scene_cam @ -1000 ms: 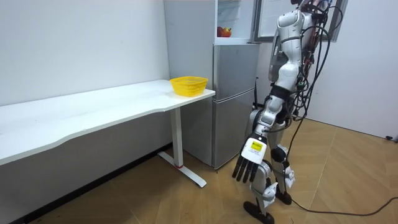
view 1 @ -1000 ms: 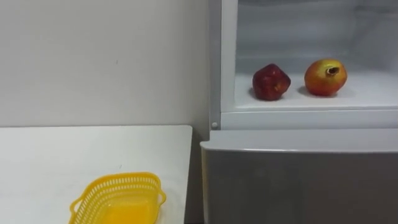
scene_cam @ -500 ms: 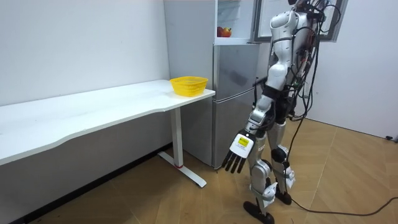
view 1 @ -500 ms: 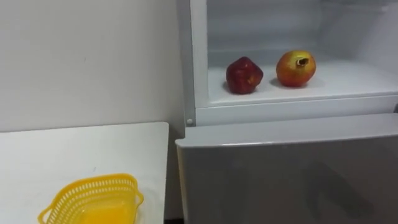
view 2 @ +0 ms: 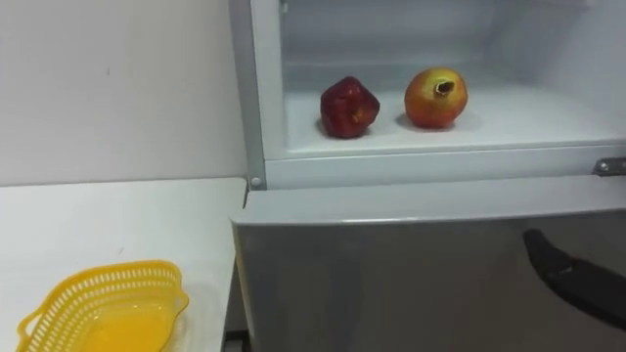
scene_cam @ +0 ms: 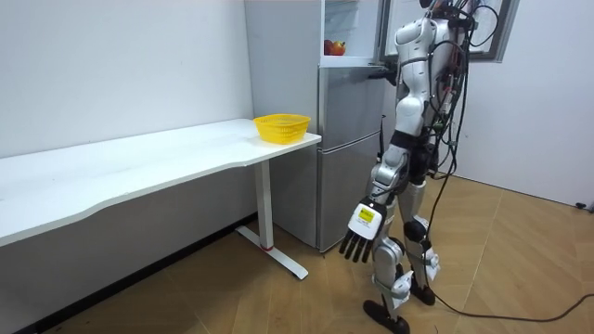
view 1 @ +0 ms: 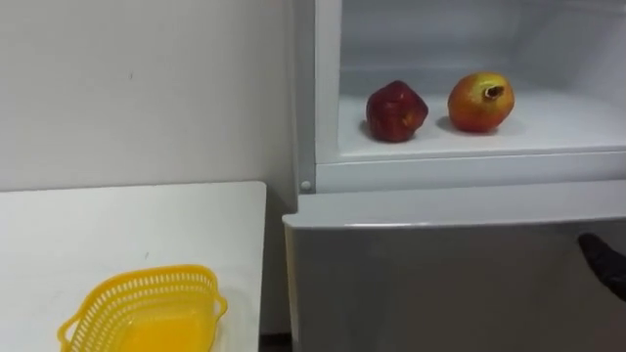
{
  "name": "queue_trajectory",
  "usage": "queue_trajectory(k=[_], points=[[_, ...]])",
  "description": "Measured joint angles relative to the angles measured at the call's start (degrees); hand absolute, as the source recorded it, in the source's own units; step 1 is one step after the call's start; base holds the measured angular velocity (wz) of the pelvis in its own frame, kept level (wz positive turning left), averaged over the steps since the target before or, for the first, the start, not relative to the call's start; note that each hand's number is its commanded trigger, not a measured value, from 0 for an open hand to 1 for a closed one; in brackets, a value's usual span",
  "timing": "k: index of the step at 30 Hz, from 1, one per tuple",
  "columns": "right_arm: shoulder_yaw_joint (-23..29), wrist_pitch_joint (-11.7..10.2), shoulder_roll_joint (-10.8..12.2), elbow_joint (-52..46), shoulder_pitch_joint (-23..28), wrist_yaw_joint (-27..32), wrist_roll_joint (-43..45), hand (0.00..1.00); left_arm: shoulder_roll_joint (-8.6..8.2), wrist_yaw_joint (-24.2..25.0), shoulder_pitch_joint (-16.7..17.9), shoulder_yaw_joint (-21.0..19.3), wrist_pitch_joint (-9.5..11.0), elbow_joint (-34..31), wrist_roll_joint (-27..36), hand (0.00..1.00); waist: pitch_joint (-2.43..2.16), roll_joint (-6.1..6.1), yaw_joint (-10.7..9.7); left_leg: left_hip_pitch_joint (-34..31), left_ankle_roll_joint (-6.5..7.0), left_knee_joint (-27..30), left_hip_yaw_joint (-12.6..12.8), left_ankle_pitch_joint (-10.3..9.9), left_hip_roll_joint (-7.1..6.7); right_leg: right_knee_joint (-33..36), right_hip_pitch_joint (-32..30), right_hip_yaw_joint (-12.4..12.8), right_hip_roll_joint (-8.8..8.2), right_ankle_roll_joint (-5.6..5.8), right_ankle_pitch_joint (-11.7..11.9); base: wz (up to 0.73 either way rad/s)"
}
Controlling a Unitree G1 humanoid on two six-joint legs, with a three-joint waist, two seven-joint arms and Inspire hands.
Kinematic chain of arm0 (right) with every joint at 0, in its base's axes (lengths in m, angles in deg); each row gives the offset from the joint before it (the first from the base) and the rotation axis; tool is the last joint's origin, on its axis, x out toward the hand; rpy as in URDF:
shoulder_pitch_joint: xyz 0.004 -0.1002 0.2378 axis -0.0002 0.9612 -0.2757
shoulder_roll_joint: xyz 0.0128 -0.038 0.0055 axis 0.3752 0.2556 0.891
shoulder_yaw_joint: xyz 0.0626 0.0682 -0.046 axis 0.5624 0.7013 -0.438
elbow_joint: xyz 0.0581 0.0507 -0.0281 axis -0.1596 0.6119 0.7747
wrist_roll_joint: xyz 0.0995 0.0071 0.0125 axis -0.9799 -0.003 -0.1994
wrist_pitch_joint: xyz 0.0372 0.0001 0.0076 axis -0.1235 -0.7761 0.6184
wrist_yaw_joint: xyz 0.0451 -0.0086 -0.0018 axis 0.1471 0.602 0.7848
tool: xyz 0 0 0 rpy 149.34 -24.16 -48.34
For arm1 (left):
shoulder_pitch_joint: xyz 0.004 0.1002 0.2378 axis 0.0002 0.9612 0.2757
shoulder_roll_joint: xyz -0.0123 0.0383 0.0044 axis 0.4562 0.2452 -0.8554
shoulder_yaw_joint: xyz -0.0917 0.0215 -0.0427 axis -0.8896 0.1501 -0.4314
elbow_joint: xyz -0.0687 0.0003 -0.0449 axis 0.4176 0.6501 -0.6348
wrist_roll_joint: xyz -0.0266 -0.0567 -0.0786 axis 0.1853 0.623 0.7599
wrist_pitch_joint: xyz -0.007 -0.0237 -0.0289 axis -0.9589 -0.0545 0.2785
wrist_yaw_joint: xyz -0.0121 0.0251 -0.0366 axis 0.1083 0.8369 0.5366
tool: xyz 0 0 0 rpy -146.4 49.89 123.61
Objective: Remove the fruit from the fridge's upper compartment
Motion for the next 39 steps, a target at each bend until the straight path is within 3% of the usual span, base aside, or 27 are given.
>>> queue_trajectory(k=[6, 12, 16, 24, 29, 33, 39], points=[[-0.46, -0.94, -1.69, -4.26, -3.51, -1.09, 2.19, 0.0, -0.02, 3.19, -0.04, 0.28, 0.05, 0.61, -1.49, 0.0, 0.11, -0.5, 0.65, -0.09, -0.06, -0.05, 0.36, -0.03, 0.4, 0.11, 0.11, 0.1, 0.36, -0.16, 0.1, -0.02], [-3.72, -1.65, -1.73, -6.22, -7.32, -2.43, 4.32, 0.0, 0.04, 6.16, -0.47, 1.41, -0.11, 1.28, -1.46, 0.0, -0.31, -1.29, 1.36, 0.03, -0.09, 0.44, 0.62, -0.01, 0.52, 0.07, 0.01, 0.36, 0.48, -0.26, 0.18, -0.02], [-5.48, -1.64, -1.75, -5.94, -8.26, -5.72, 3.96, 0.0, 0.09, 6.19, -2.14, 1.98, -0.19, 1.81, -1.49, 0.0, 0.06, -2.18, 2.44, -0.49, -0.11, 0.72, 0.04, -0.01, 0.52, 0.15, -0.18, -0.14, 0.5, -0.34, 0.28, 0.06], [-8.33, -1.64, -2.23, -3.94, -10.99, -10.1, 2.54, 0.0, 0.52, 8.14, -2.9, 2.49, -0.2, 1.71, -2.97, 0.0, 0.22, -2.64, 4.14, -1.11, -0.12, 0.71, -0.69, -0.03, 0.49, -0.01, -0.26, -1.51, 0.42, -0.34, 0.46, 0.04], [-9.05, -1.56, -3.83, -2.19, -14.26, -11.6, 2.4, 0.0, 0.47, 8.99, -2.68, 2.49, -0.43, 1.92, -4.12, 0.0, 0.5, -3.12, 4.58, -0.98, -0.12, 0.76, -0.74, -0.02, 0.46, -0.1, -0.29, -1.66, 0.39, -0.34, 0.46, 0.0], [-9.41, -0.43, -3.91, -0.91, -18.07, -11.87, 2.14, 0.0, 0.49, 9.66, -3.31, 2.38, -0.84, 1.73, -4.12, 0.0, 0.38, -3.31, 5.31, -1.06, -0.12, 0.9, -0.61, -0.02, 0.48, -0.06, -0.44, -1.66, 0.39, -0.35, 0.47, 0.0], [-9.5, 0.6, -3.92, 0.87, -19.89, -12.82, 1.77, 0.0, 0.48, 9.35, -3.32, 2.4, -1.83, 1.0, -4.13, 0.0, 0.18, -3.37, 5.82, -1.1, -0.12, 0.89, -0.72, -0.02, 0.46, -0.02, -0.42, -1.93, 0.35, -0.35, 0.47, 0.0]])
